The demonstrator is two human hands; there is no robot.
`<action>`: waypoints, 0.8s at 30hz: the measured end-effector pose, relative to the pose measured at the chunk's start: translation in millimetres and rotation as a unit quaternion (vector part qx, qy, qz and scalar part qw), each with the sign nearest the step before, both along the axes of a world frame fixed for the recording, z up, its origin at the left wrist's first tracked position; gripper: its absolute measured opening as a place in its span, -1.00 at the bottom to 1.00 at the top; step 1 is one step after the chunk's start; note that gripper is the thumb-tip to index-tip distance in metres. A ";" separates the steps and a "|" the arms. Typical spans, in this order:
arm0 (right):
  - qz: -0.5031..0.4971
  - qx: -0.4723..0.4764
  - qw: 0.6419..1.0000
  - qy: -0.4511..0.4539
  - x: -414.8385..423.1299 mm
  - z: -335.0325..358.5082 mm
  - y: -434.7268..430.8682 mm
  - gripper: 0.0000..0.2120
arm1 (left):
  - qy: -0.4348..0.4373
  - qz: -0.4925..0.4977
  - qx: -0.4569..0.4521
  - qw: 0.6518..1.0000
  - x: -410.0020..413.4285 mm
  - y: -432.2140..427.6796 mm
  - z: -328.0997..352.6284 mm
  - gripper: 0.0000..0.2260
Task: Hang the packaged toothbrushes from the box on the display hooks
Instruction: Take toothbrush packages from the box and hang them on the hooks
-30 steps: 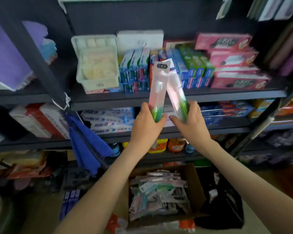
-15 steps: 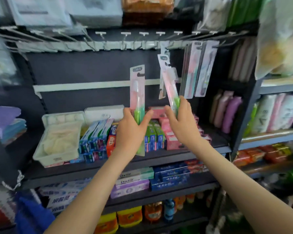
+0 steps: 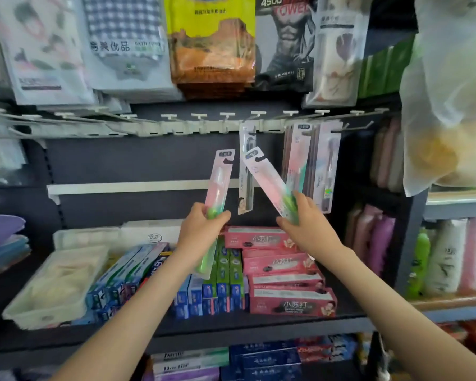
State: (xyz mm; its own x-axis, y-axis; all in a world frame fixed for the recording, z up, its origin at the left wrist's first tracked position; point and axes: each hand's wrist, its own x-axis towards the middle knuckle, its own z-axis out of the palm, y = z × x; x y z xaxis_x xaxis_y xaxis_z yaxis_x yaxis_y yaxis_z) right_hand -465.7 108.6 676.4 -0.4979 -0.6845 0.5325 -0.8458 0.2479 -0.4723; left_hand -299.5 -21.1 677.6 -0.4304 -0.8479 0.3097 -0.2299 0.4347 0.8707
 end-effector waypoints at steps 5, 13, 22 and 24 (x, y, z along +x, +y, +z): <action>0.009 0.011 0.999 0.050 -8.6 8.6 -29.1 -0.32 | 0.003 0.048 -0.056 0.997 -6.6 -16.4 10.6 -0.61; -0.004 -0.074 0.997 0.020 -18.8 -1.5 -48.4 -0.33 | -0.007 0.068 -0.095 0.993 -19.2 -22.5 15.7 -0.70; -0.126 -0.083 0.988 0.021 -66.0 -4.4 -22.5 -0.34 | -0.042 0.058 -0.154 0.985 -46.0 -10.6 14.6 -0.63; -0.136 -0.072 0.988 0.034 -72.1 2.3 -22.8 -0.33 | -0.047 0.057 -0.167 0.983 -53.2 -7.3 16.1 -0.62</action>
